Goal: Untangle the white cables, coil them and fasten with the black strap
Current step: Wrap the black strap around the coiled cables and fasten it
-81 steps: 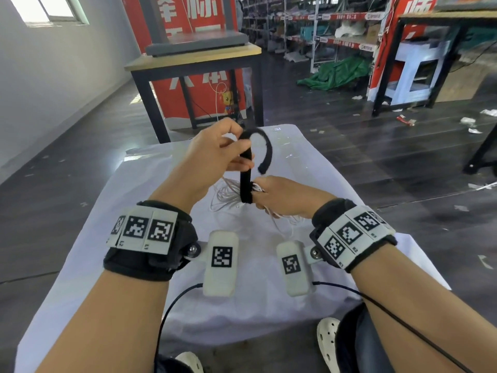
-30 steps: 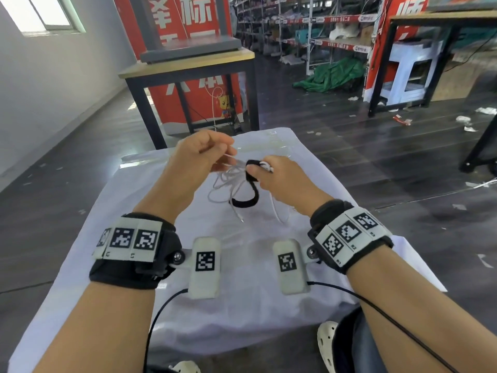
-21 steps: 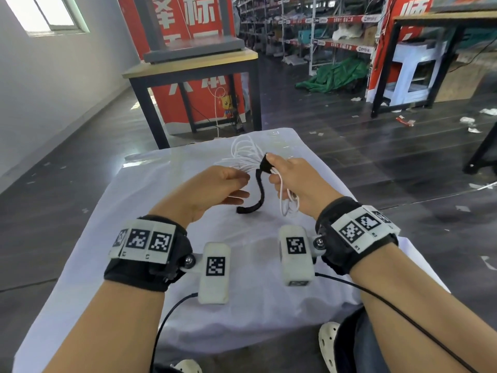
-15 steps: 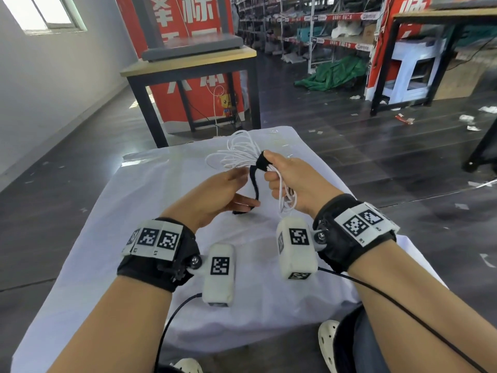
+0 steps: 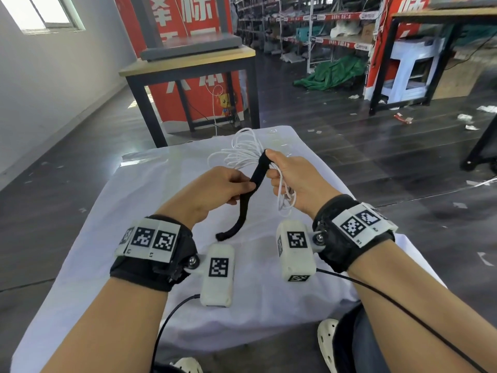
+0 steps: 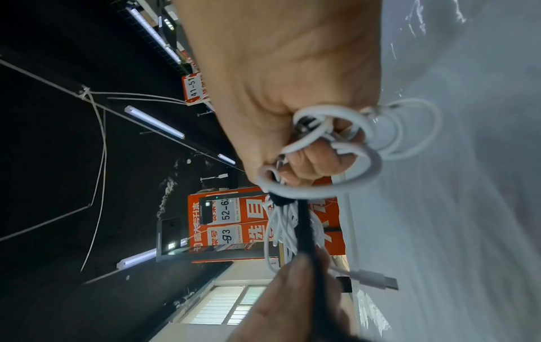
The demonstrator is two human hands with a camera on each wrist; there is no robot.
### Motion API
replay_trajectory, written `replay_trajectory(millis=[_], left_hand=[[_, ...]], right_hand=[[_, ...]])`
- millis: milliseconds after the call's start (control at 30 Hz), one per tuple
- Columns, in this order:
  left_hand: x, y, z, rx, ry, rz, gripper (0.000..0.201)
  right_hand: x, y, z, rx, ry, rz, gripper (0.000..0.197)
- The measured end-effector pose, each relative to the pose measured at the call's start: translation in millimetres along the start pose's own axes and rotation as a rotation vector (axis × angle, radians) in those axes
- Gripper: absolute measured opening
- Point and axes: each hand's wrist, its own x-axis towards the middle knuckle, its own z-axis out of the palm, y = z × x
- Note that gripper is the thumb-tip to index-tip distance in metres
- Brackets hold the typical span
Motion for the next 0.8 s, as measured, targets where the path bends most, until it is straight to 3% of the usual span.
replay_trajectory(millis=[100,233,400,533,800], left_hand=[[-9,8,-11,0.063,-0.069,0.011,0.013],[-19,15,-25,-0.028,-0.127,0.034,0.016],[-19,20,-21,-0.223,-0.05,-0.032,0.013],[-20,30,-20,-0.236,0.045,0.022,0.012],[-16,25,-16,-0.356,0.093,-0.046,0.011]], right_hand=[[-3,-1,-1,-0.041,0.017,-0.058,0.031],[-3,2,3,-0.228,-0.003,-0.154,0.03],[-3,4,8,-0.369,-0.056,-0.225,0.032],[-7,3,13,-0.543,-0.132,-0.282,0.033],[-13,-2,16,-0.644,-0.234,-0.201,0.015]])
